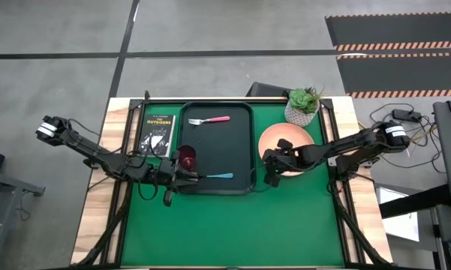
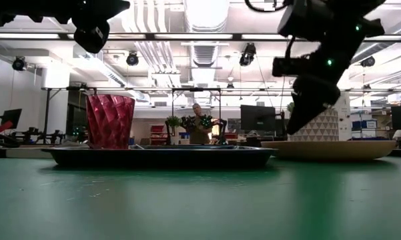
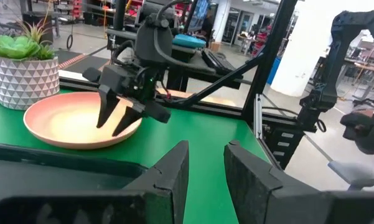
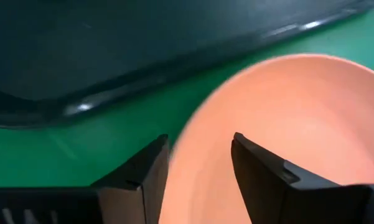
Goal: Pick and place plate/cup/fork/spoon on tray
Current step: Put the orange plate on the center of the black serving tray
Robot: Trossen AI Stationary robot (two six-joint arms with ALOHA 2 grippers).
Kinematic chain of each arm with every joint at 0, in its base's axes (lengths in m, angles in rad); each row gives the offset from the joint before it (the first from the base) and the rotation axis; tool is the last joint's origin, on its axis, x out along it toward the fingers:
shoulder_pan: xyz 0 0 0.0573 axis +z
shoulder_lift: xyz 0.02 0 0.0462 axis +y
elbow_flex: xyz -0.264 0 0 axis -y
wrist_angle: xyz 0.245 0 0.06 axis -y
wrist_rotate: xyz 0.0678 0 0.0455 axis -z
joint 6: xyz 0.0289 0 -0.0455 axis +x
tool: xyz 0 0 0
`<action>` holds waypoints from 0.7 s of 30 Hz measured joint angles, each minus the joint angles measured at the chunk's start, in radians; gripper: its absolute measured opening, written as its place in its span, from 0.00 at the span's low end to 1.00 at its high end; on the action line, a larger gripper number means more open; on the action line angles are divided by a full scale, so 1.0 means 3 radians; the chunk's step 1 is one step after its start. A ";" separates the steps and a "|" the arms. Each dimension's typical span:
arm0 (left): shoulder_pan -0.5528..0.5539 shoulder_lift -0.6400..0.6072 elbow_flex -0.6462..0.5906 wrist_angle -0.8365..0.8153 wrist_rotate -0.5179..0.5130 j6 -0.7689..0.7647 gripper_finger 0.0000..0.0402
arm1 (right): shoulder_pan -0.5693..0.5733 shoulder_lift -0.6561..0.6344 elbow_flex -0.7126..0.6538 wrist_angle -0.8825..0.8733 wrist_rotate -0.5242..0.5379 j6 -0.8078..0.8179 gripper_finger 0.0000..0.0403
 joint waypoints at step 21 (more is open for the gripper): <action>-0.0001 0.0022 -0.0001 0.0002 0.0000 -0.0065 0.21 | 0.0192 0.0442 -0.0157 0.0076 -0.0083 0.0484 0.28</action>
